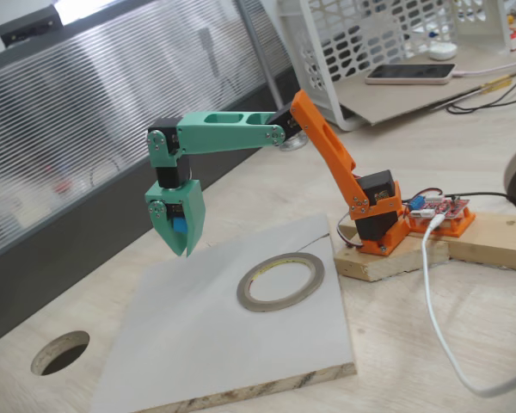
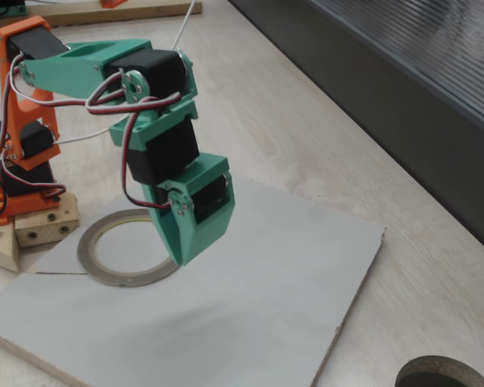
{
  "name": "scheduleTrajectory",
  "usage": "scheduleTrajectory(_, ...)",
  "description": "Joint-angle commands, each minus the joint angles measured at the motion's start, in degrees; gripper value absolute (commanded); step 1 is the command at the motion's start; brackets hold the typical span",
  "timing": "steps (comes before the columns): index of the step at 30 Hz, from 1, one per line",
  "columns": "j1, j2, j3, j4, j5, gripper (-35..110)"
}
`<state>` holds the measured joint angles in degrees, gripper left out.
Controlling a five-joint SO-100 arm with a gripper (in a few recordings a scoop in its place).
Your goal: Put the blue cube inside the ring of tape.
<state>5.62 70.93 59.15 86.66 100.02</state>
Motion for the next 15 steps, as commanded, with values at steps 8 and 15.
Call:
scheduleTrajectory(8,0.88,14.94,22.32,0.09,0.97,2)
scheduleTrajectory(15,0.35,26.37,43.59,0.0,0.97,2)
